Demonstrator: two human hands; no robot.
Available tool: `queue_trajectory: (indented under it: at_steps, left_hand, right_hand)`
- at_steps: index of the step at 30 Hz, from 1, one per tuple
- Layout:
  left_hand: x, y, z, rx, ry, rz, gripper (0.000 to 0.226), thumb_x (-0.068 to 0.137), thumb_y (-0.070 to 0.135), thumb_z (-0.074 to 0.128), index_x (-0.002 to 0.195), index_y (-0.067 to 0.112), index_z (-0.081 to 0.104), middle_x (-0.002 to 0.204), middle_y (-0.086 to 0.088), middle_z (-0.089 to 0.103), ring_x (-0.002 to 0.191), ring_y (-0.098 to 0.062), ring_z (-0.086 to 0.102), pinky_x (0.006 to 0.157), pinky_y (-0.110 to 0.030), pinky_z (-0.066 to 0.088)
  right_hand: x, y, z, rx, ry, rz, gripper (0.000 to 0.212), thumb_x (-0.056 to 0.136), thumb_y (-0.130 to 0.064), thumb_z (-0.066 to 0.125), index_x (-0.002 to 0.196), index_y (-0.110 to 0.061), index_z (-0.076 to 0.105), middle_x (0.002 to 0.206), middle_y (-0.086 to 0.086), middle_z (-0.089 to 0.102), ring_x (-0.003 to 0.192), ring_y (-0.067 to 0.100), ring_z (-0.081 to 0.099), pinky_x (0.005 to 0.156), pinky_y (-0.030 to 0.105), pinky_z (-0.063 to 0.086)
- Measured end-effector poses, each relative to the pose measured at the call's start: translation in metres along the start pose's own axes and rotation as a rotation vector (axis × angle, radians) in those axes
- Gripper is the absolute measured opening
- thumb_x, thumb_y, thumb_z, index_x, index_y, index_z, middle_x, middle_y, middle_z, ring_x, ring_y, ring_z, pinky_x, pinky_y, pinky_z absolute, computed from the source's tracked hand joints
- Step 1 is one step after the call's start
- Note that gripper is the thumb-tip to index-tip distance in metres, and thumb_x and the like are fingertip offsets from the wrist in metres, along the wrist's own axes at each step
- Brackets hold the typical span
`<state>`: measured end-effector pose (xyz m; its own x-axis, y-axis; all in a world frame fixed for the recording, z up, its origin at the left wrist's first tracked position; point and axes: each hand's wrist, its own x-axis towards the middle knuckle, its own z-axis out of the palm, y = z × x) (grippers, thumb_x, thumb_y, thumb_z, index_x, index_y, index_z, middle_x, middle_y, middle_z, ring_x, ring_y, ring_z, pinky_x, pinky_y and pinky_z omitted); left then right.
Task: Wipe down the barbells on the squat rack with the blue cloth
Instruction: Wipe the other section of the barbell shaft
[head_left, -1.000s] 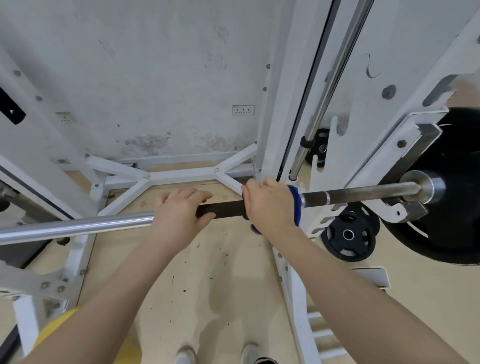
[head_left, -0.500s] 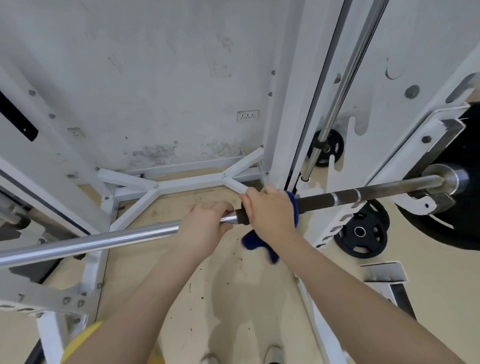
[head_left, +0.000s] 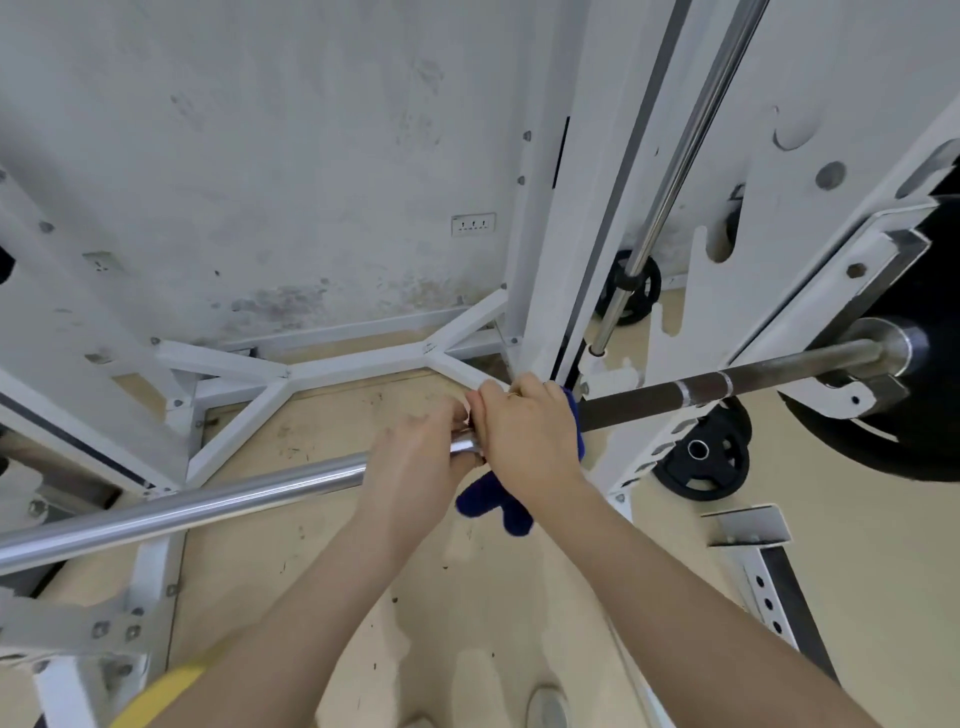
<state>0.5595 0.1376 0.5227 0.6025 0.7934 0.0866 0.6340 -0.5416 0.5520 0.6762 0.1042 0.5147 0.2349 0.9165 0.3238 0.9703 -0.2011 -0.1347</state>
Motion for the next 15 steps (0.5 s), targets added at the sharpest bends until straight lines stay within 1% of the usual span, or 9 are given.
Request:
queue_trajectory:
  at_steps: [2, 4, 6, 7, 9, 10, 11, 13, 15]
  left_hand:
    - [-0.001, -0.001, -0.001, 0.006, -0.020, -0.011, 0.029, 0.084, 0.026, 0.064, 0.108, 0.016, 0.052, 0.100, 0.001, 0.068, 0.088, -0.023, 0.059, 0.079, -0.040, 0.047]
    - [-0.001, -0.001, -0.002, 0.034, -0.036, -0.004, 0.026, 0.085, 0.028, 0.063, 0.107, 0.019, 0.052, 0.098, 0.002, 0.067, 0.086, -0.019, 0.058, 0.077, -0.035, 0.048]
    - [0.000, -0.001, -0.002, 0.045, -0.038, -0.002, 0.023, 0.085, 0.027, 0.063, 0.105, 0.019, 0.053, 0.095, 0.002, 0.066, 0.084, -0.020, 0.056, 0.077, -0.034, 0.047]
    - [0.001, 0.000, -0.001, 0.040, -0.040, -0.006, 0.023, 0.084, 0.026, 0.063, 0.104, 0.018, 0.054, 0.094, 0.001, 0.066, 0.084, -0.022, 0.057, 0.077, -0.036, 0.046]
    - [0.003, 0.000, -0.001, 0.032, -0.047, -0.025, 0.022, 0.082, 0.022, 0.064, 0.102, 0.015, 0.055, 0.091, -0.002, 0.066, 0.084, -0.026, 0.058, 0.075, -0.038, 0.046]
    - [0.004, 0.000, 0.000, 0.031, -0.049, -0.036, 0.021, 0.082, 0.020, 0.063, 0.099, 0.013, 0.055, 0.090, -0.004, 0.067, 0.084, -0.027, 0.058, 0.072, -0.037, 0.045]
    - [0.005, 0.000, -0.001, 0.020, -0.050, -0.042, 0.019, 0.081, 0.017, 0.063, 0.097, 0.012, 0.054, 0.090, -0.005, 0.068, 0.083, -0.028, 0.059, 0.070, -0.036, 0.044]
    - [0.005, 0.001, -0.003, -0.029, -0.056, -0.045, 0.019, 0.081, 0.019, 0.065, 0.094, 0.012, 0.053, 0.091, -0.003, 0.068, 0.082, -0.025, 0.059, 0.070, -0.036, 0.046]
    - [0.003, 0.003, -0.005, -0.023, -0.078, -0.053, 0.021, 0.082, 0.023, 0.066, 0.097, 0.016, 0.053, 0.091, -0.001, 0.066, 0.081, -0.022, 0.058, 0.073, -0.037, 0.048]
  right_hand:
    - [-0.004, 0.030, 0.001, -0.067, 0.001, 0.015, 0.019, 0.077, -0.014, 0.055, 0.059, -0.011, 0.054, 0.044, 0.003, 0.047, 0.057, 0.026, 0.050, 0.056, 0.027, 0.034]
    - [-0.008, 0.062, -0.004, -0.063, 0.026, 0.128, 0.024, 0.087, -0.015, 0.044, 0.068, -0.009, 0.057, 0.056, 0.008, 0.053, 0.068, 0.028, 0.050, 0.064, 0.031, 0.033]
    - [-0.006, 0.065, -0.007, -0.048, 0.053, 0.220, 0.033, 0.092, -0.020, 0.031, 0.074, -0.011, 0.057, 0.062, 0.006, 0.051, 0.073, 0.025, 0.047, 0.069, 0.033, 0.030]
    - [-0.003, 0.051, -0.006, -0.083, 0.041, 0.212, 0.033, 0.091, -0.022, 0.028, 0.077, -0.013, 0.056, 0.063, 0.003, 0.049, 0.074, 0.024, 0.047, 0.069, 0.034, 0.030]
    - [-0.003, 0.011, -0.002, -0.141, -0.034, 0.112, 0.019, 0.085, -0.017, 0.038, 0.074, -0.018, 0.054, 0.058, -0.001, 0.048, 0.069, 0.022, 0.047, 0.064, 0.033, 0.030]
    - [-0.004, -0.006, 0.003, -0.099, -0.008, 0.080, 0.016, 0.080, -0.017, 0.043, 0.068, -0.019, 0.054, 0.052, -0.003, 0.048, 0.064, 0.021, 0.048, 0.061, 0.031, 0.029]
    - [-0.006, -0.012, 0.005, -0.003, 0.018, 0.045, 0.019, 0.078, -0.019, 0.043, 0.063, -0.018, 0.054, 0.047, -0.003, 0.048, 0.060, 0.021, 0.049, 0.059, 0.030, 0.029]
    - [-0.008, 0.001, 0.007, 0.028, 0.060, -0.027, 0.026, 0.081, -0.022, 0.040, 0.061, -0.015, 0.056, 0.044, -0.003, 0.047, 0.059, 0.022, 0.051, 0.057, 0.029, 0.032]
    - [-0.011, 0.030, 0.010, -0.024, 0.065, -0.077, 0.033, 0.086, -0.027, 0.037, 0.066, -0.013, 0.059, 0.049, 0.000, 0.050, 0.064, 0.024, 0.052, 0.060, 0.029, 0.035]
